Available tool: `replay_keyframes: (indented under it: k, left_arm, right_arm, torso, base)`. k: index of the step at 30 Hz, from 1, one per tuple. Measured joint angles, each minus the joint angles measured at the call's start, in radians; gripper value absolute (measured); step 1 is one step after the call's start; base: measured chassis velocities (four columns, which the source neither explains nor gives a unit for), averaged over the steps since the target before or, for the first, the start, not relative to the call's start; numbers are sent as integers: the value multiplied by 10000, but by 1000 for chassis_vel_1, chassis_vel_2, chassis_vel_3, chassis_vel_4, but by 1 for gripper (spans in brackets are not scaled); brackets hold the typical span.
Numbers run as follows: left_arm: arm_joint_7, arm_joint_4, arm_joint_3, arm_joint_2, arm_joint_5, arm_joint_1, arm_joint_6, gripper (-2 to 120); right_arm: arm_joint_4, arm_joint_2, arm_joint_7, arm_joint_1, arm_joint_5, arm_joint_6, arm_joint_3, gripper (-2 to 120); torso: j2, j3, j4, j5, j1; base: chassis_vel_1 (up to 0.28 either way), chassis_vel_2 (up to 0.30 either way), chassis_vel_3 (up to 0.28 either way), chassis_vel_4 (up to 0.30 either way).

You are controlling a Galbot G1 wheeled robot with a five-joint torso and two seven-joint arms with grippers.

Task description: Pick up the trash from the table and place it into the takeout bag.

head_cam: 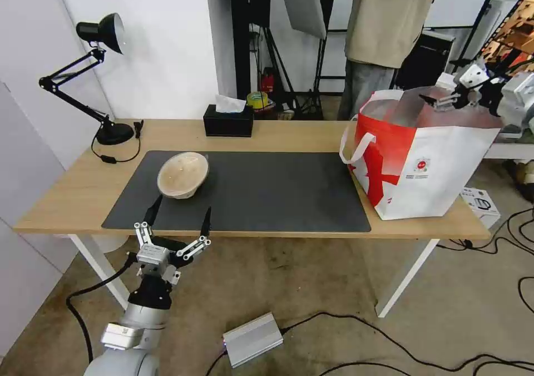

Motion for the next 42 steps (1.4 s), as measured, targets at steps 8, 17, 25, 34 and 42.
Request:
replay_keyframes:
  k: [8, 17, 25, 34, 42]
  left_arm:
    - [-33, -22, 13, 39, -11, 0, 18, 100]
    - [-44, -54, -33, -25, -8, 7, 27, 100]
    - [-105, -222, -247, -348, 152, 157, 43, 100]
    - [-122, -196, -287, -332, 198, 109, 124, 100]
    - [-128, -108, -281, -257, 201, 71, 184, 100]
  right_arm:
    - [2102, -83, 1930, -850, 2138, -723, 884, 100]
    - [4292, 226, 4079, -2135, 3798, -703, 1617, 100]
    - [6168, 1868, 5141, -5386, 3134, 134, 3004, 100]
    - [6867, 2893, 5084, -7661, 1898, 745, 3634, 100]
    - [7401, 3875, 4845, -9433, 539, 1227, 4009, 100]
  torso:
    - [0, 0, 1, -1, 0]
    - [0, 0, 2, 0, 0]
    - [0, 0, 4, 0, 0]
    - [0, 0, 1, -1, -1]
    - [0, 0, 0, 0, 0]
  base:
    - [0, 0, 0, 0]
    - [0, 0, 0, 0]
    - [0, 0, 0, 0]
    - [0, 0, 0, 0]
    - [0, 0, 0, 0]
